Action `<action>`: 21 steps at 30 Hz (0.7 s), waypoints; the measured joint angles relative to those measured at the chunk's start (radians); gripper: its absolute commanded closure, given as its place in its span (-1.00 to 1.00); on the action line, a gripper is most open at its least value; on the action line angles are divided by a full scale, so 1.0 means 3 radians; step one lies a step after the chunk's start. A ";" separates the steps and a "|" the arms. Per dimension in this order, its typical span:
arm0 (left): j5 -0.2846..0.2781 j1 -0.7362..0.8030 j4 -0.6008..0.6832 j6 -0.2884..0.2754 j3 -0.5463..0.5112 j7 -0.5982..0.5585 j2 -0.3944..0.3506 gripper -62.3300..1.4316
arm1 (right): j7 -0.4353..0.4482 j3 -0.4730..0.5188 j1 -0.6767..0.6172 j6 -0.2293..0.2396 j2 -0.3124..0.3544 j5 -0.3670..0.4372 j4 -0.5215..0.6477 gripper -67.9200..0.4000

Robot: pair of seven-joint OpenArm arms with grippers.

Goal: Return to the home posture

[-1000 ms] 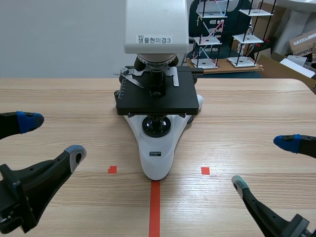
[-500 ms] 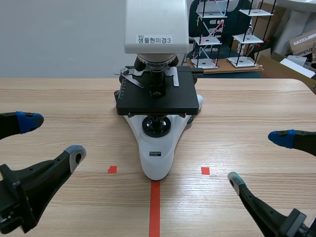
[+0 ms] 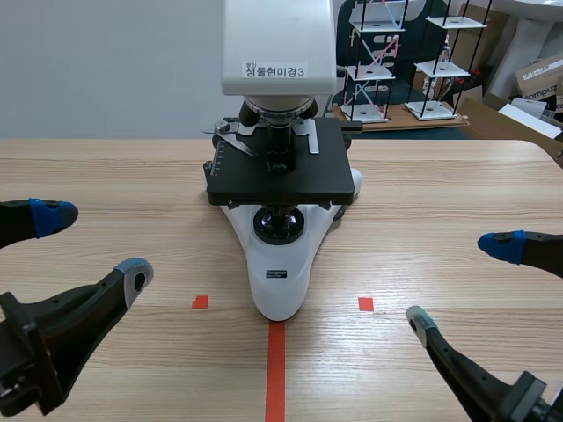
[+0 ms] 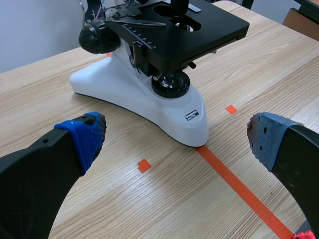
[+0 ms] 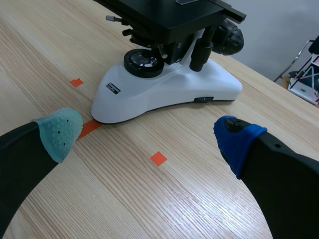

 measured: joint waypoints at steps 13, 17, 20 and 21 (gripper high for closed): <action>0.0000 0.0000 0.0000 0.0000 0.0000 0.0000 0.0000 -0.91 | 0.0075 0.0000 0.0000 0.0000 0.0000 -0.0015 0.0000 -0.70; 0.0000 0.0000 0.0000 0.0000 0.0000 0.0000 0.0000 -0.91 | 0.0075 0.0000 0.0000 0.0000 0.0000 -0.0015 0.0000 -0.70; 0.0000 0.0000 0.0000 0.0000 0.0000 0.0000 0.0000 -0.91 | 0.0075 0.0000 0.0000 0.0000 0.0000 -0.0015 0.0000 -0.70; 0.0000 0.0000 0.0000 0.0000 0.0000 0.0000 0.0000 -0.91 | 0.0075 0.0000 0.0000 0.0000 0.0000 -0.0015 0.0000 -0.70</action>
